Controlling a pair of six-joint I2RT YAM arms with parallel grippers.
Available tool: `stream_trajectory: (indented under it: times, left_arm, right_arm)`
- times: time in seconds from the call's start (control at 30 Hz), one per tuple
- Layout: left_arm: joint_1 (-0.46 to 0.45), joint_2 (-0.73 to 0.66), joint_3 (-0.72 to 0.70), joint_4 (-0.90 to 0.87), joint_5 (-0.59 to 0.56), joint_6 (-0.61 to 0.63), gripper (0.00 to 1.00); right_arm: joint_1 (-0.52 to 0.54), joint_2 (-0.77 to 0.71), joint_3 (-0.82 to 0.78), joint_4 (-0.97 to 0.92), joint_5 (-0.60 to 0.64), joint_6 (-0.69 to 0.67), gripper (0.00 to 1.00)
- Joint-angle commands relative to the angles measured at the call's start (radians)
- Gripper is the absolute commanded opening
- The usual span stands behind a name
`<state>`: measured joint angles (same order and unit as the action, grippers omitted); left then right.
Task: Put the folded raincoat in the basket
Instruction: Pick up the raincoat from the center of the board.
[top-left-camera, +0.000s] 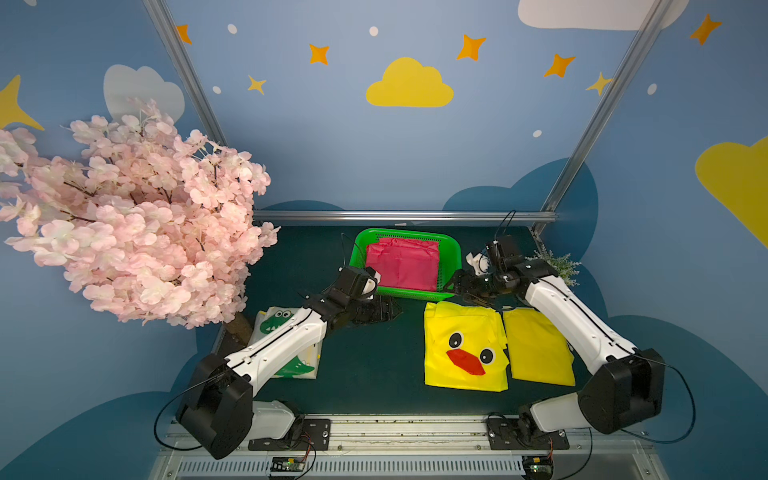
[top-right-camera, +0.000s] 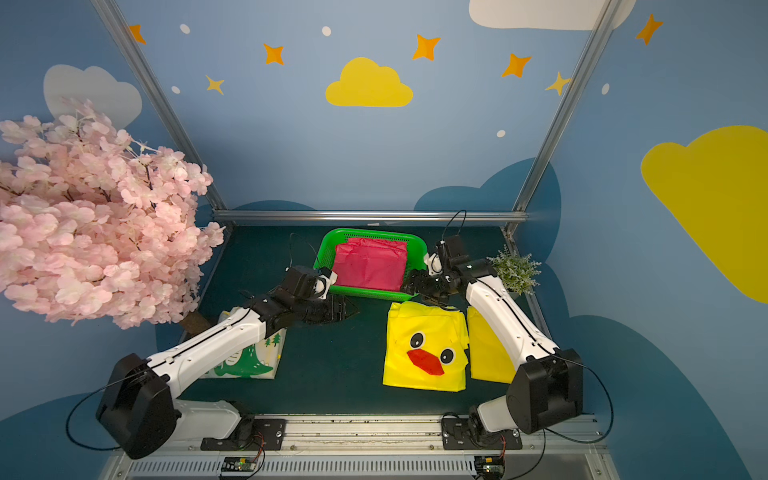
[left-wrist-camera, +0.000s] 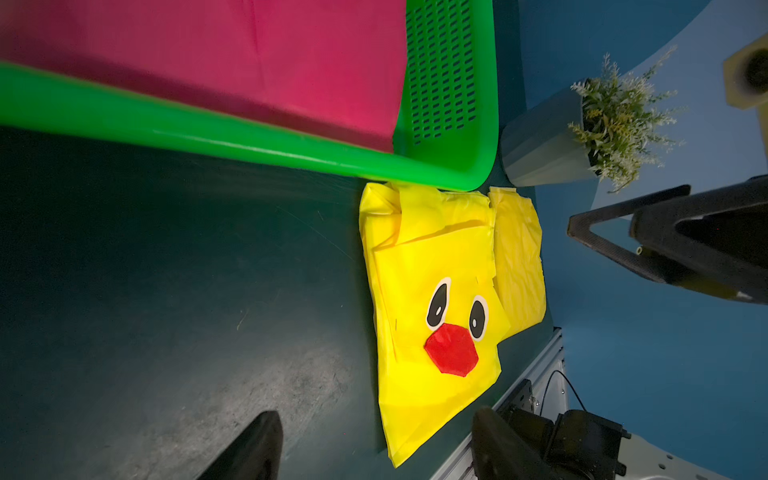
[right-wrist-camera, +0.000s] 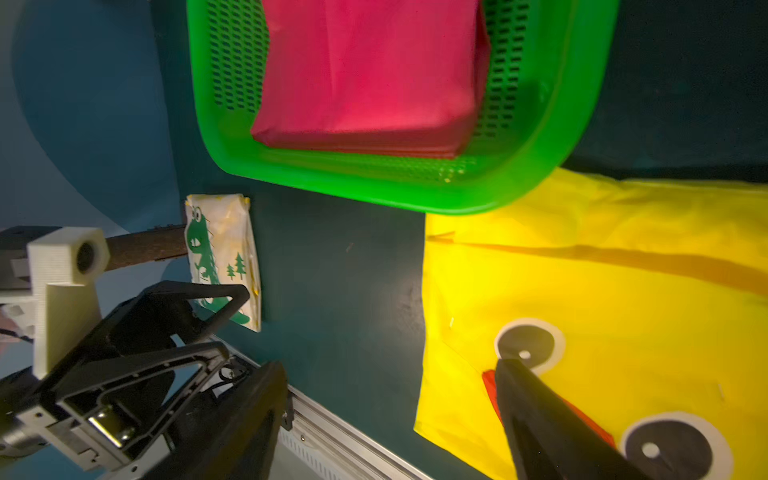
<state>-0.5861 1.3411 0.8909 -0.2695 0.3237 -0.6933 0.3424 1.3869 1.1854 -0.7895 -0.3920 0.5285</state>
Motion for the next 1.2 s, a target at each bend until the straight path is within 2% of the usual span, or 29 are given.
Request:
stream_trajectory:
  times: [0.0, 0.37, 0.63, 0.93, 1.03, 1.17]
  left_arm:
    - [-0.050, 0.018, -0.044, 0.103, -0.001, -0.045, 0.76]
    - [-0.190, 0.253, -0.013, 0.222, 0.000, -0.037, 0.76]
    - [-0.216, 0.413, 0.054, 0.283, 0.025, -0.039, 0.75]
    - [-0.230, 0.546, 0.130, 0.341, 0.061, -0.070, 0.72]
    - [-0.231, 0.567, 0.138, 0.356, 0.056, -0.086, 0.67]
    - [-0.231, 0.587, 0.138, 0.377, 0.057, -0.105, 0.49]
  right_arm:
    - [-0.027, -0.083, -0.106, 0.000, 0.038, 0.037, 0.83]
    - [-0.110, -0.225, -0.325, -0.007, 0.048, 0.096, 0.83]
    - [-0.152, -0.297, -0.352, -0.008, 0.054, 0.091, 0.83]
    - [-0.174, -0.313, -0.358, -0.010, 0.027, 0.086, 0.83]
    - [-0.175, -0.308, -0.361, -0.009, 0.011, 0.089, 0.83]
    - [-0.177, -0.290, -0.366, -0.006, -0.029, 0.073, 0.83]
